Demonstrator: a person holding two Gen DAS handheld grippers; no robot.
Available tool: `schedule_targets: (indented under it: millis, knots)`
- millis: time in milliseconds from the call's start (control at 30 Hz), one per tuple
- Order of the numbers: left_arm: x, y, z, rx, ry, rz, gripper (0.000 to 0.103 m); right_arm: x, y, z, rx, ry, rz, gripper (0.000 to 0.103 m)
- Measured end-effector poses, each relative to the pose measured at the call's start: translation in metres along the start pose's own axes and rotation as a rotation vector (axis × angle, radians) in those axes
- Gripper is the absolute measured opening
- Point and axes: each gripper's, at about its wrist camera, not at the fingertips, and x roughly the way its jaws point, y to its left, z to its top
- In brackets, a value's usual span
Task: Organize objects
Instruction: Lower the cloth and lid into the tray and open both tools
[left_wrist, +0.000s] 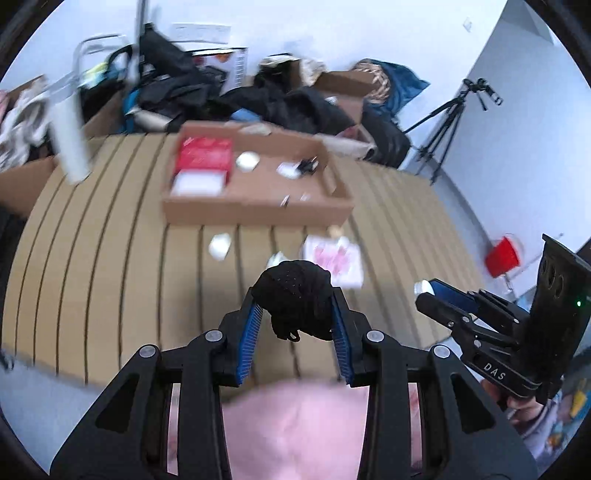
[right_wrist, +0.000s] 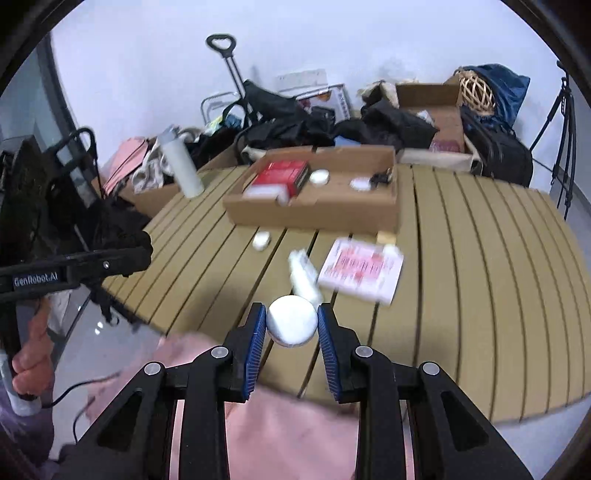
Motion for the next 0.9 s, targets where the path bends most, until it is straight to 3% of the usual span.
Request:
schedule_targets:
  millis: [67,233,300,400,533,600,700,800,900]
  knots:
    - [0.025,0.006,0.042,0.003,0.036,-0.068,0.032,0.009,-0.01,0.038,-0.029,-0.034,0.023,0.031]
    - [0.119,0.034,0.123,-0.047,0.145,-0.074,0.032,0.076,-0.039,0.124,-0.02,-0.016,0.048,0.031]
    - [0.159,0.043,0.142,-0.042,0.186,-0.066,0.032,0.126,-0.059,0.159,0.03,0.029,0.061,0.031]
    - [0.219,0.061,0.161,-0.021,0.221,-0.017,0.033,0.207,-0.081,0.19,0.058,0.108,-0.048,0.031]
    - [0.27,0.082,0.169,-0.036,0.273,0.025,0.036,0.289,-0.103,0.207,0.15,0.192,-0.012,0.031]
    - [0.279,0.085,0.168,-0.012,0.28,0.048,0.045,0.319,-0.109,0.21,0.177,0.223,-0.016,0.032]
    - [0.274,0.089,0.169,0.002,0.262,0.011,0.051,0.347,-0.109,0.212,0.194,0.279,0.027,0.032]
    - [0.255,0.084,0.173,0.038,0.205,0.026,0.061,0.351,-0.109,0.213,0.22,0.279,0.039,0.032]
    - [0.225,0.078,0.176,0.062,0.157,0.018,0.067,0.332,-0.107,0.217,0.22,0.247,0.034,0.046]
